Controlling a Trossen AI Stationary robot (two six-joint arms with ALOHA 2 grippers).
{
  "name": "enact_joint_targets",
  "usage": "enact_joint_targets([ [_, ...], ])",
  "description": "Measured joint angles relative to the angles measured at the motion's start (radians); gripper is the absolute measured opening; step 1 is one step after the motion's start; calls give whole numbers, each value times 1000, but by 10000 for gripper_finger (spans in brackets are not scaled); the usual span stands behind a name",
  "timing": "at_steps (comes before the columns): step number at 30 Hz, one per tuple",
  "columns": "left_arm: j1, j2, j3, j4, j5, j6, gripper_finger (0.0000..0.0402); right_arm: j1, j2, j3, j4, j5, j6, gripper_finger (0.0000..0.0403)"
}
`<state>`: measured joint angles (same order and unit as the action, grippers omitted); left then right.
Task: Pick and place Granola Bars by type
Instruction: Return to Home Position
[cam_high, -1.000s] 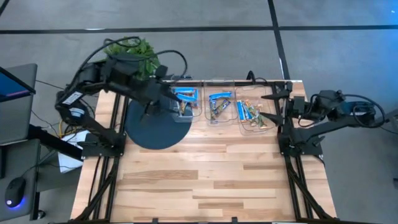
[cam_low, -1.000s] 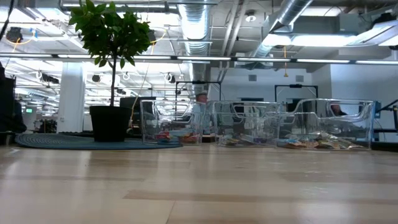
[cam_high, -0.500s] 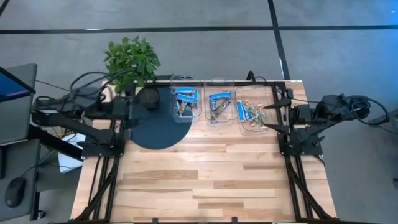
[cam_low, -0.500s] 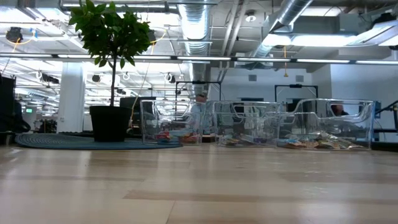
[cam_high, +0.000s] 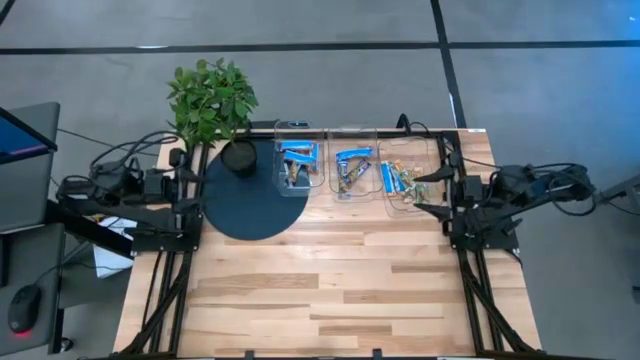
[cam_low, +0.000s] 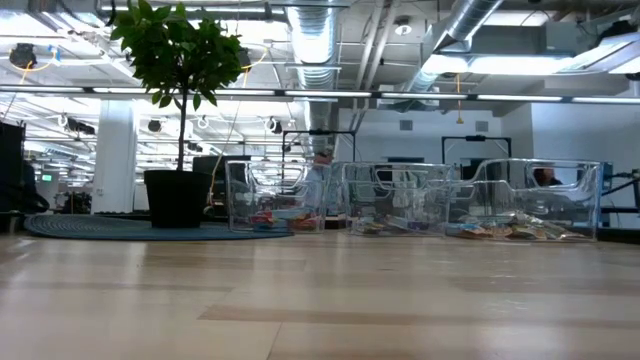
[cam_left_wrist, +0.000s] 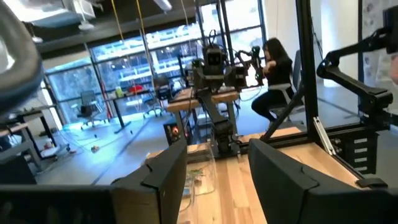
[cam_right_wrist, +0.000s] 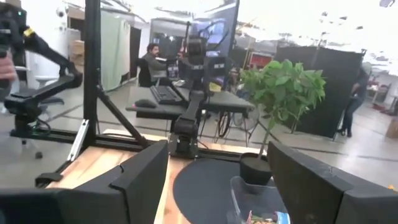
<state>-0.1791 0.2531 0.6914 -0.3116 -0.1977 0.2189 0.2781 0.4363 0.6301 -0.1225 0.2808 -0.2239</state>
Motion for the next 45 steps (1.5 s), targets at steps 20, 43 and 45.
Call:
enact_joint_targets([
  [20,1,-252,-252,-2,-75,-1,167,-217,-132,-305,205,-297,47,270],
  [43,46,-251,-616,506,76,49,167,-269,-434,-557,289,-308,81,270],
  [45,89,-251,-635,530,93,43,167,-277,-434,-560,288,-308,86,270],
])
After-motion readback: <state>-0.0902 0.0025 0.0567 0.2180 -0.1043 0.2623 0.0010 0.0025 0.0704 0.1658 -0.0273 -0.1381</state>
